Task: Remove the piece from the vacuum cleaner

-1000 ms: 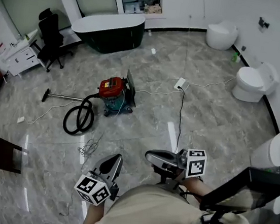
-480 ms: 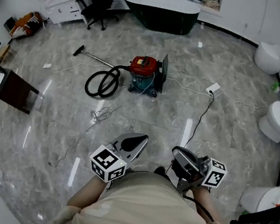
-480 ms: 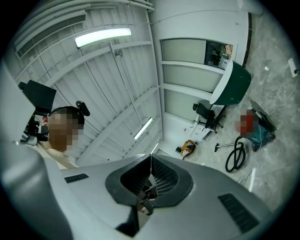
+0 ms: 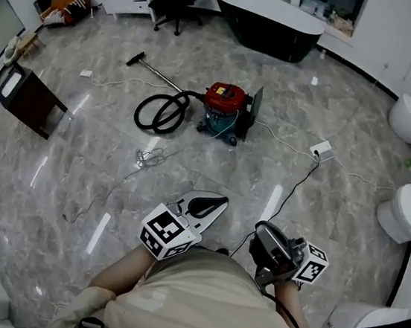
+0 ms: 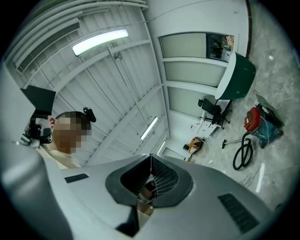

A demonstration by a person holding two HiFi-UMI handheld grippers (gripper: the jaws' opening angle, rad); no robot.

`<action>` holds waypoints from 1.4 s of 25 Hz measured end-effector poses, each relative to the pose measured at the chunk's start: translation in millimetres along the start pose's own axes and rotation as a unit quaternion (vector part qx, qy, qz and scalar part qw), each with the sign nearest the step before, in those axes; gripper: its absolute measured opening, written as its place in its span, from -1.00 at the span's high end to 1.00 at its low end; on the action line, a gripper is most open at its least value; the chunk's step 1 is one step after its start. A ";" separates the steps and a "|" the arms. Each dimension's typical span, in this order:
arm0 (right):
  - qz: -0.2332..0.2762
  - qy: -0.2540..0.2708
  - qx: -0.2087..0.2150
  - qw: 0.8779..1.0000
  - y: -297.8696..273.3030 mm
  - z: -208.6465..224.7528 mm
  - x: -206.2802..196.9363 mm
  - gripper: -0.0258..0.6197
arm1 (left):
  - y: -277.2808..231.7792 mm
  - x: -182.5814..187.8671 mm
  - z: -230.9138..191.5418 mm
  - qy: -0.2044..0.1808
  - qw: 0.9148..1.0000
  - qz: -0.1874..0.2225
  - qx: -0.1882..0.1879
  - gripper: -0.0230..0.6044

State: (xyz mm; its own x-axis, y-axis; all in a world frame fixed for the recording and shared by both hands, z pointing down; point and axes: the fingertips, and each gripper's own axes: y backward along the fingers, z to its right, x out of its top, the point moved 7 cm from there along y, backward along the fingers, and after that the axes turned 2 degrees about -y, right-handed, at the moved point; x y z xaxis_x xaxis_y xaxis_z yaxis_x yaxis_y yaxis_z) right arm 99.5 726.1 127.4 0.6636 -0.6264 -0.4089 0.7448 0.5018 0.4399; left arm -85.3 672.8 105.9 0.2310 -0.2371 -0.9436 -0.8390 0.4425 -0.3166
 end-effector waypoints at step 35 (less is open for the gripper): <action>0.066 -0.046 -0.056 0.995 -194.4 112.5 33.7 0.91 | 20.9 -3.6 -251.1 0.038 0.998 0.035 -0.043 0.92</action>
State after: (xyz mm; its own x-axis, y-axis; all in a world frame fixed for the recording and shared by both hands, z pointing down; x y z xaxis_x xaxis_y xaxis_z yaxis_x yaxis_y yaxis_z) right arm -30.8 540.4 118.1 0.7501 -0.6010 -0.2759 0.6588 0.6430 0.3906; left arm -227.4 465.8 127.0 0.1352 -0.2744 -0.9521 -0.8921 0.3844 -0.2374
